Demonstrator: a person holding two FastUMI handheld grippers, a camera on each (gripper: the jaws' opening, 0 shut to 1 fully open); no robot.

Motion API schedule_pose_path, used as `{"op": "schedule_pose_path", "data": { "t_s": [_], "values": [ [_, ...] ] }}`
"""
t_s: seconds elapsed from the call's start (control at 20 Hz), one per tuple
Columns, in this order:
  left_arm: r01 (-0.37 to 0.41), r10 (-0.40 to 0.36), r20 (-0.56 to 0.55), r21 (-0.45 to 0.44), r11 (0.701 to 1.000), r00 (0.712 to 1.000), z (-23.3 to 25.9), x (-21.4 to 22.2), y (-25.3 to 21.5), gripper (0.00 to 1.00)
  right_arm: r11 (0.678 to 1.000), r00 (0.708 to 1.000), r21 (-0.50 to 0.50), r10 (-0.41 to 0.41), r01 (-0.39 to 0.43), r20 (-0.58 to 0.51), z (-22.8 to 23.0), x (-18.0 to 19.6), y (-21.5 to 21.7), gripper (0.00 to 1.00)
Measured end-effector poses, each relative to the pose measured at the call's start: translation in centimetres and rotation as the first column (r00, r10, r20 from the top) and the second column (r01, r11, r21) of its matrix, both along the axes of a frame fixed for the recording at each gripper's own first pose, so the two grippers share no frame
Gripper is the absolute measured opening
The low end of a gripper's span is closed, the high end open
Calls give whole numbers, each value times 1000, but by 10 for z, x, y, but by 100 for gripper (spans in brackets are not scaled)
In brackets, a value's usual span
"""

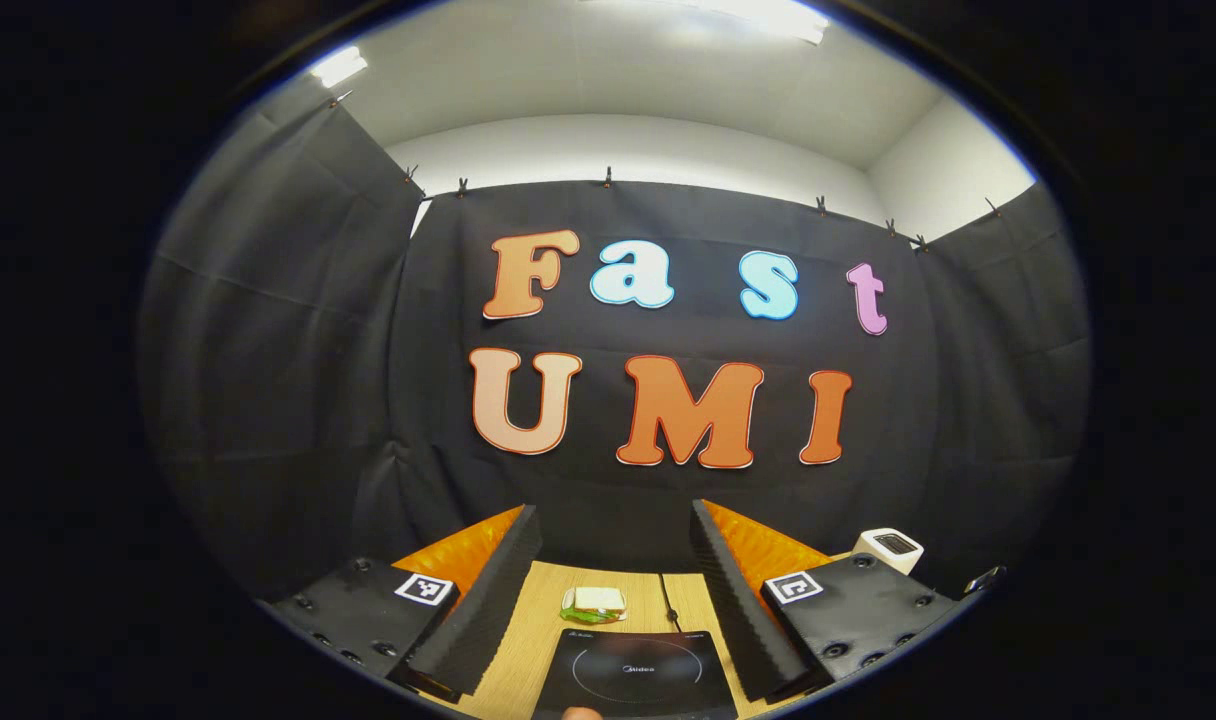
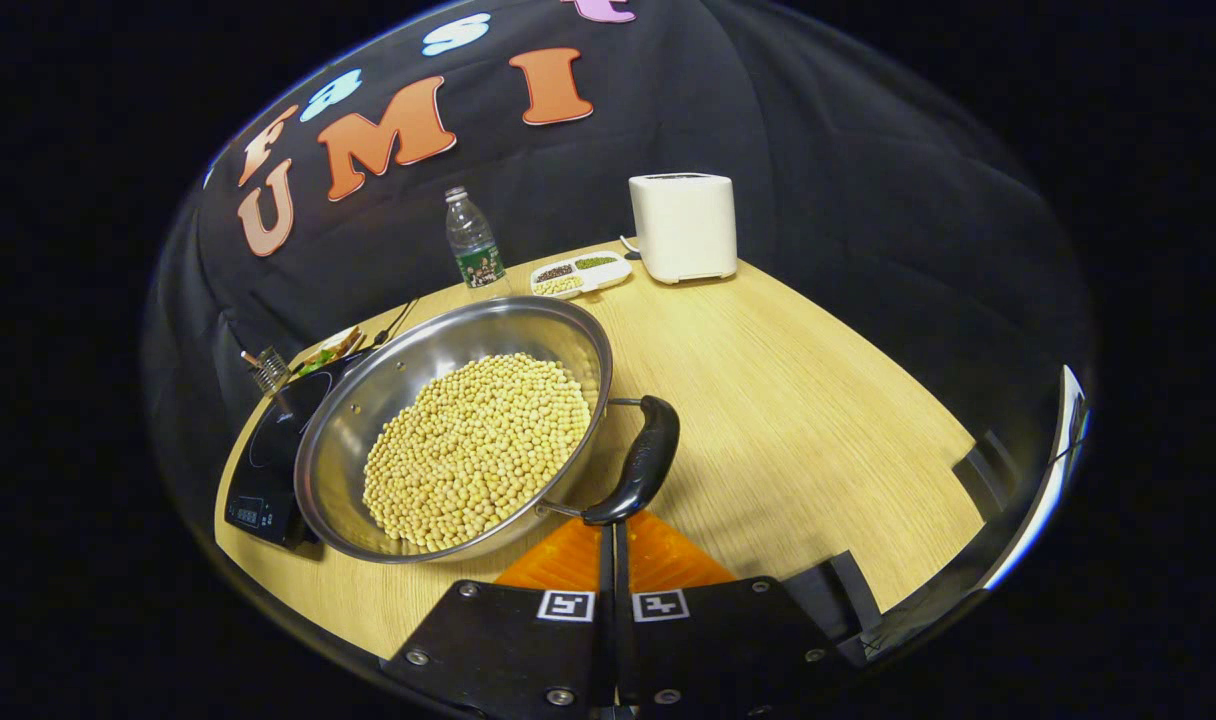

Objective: First push the handle of the pot to place it horizontally, then grasp the pot with both hands and set it on the induction cooktop.

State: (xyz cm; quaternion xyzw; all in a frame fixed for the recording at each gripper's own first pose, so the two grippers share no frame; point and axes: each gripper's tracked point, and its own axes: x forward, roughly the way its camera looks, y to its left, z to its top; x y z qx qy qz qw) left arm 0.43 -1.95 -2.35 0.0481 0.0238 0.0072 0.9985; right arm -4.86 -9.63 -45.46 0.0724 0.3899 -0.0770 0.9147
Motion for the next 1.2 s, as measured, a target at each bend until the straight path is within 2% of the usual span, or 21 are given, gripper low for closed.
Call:
{"op": "schedule_pose_path", "data": {
  "t_s": [1.2],
  "values": [
    [8,-8,-2,20,1000,1000,-4,10,-12,97,999,999,39,-30,31,-27,-9,51,-29,0]
  ]
}}
